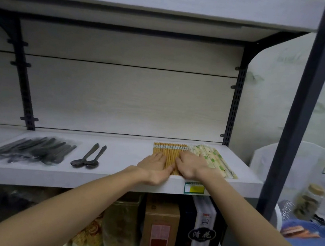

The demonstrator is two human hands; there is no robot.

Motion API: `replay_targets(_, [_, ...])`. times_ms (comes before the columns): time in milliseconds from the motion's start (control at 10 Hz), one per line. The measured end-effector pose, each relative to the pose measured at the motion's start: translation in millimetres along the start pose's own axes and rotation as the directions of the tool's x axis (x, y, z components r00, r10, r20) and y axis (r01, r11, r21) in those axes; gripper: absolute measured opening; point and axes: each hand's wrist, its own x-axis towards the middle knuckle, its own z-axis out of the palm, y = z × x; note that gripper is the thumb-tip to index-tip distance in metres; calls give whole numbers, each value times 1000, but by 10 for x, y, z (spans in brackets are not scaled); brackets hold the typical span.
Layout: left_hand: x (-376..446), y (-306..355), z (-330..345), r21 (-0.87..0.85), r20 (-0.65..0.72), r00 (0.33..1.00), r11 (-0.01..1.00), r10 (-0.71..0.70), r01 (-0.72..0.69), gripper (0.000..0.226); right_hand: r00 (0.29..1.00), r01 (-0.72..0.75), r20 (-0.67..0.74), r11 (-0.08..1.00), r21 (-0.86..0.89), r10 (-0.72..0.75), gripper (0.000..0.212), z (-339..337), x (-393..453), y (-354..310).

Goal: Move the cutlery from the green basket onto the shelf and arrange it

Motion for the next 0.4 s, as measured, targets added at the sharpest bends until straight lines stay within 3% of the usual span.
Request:
replay_targets(200, [-472, -325, -19, 80, -135, 990, 996, -27, 38, 78, 994, 52, -96, 995, -83, -60, 44, 43, -304, -305])
replay_targets(400, [-954, -963, -186, 169, -340, 937, 975, -77, 141, 68, 988, 66, -134, 992, -112, -81, 42, 106, -535, -654])
